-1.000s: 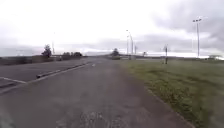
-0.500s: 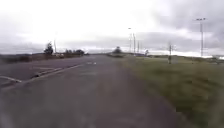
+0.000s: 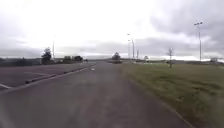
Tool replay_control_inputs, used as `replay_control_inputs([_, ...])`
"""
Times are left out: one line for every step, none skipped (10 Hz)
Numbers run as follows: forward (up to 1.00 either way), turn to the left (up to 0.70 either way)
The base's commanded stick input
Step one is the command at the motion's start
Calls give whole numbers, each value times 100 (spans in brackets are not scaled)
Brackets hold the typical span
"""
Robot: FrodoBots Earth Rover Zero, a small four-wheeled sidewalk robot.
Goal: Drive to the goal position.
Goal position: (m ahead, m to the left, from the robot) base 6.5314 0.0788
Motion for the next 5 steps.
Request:
replay_control_inputs([100, 0])
replay_control_inputs([100, 0])
replay_control_inputs([100, 0])
replay_control_inputs([100, 0])
replay_control_inputs([100, 0])
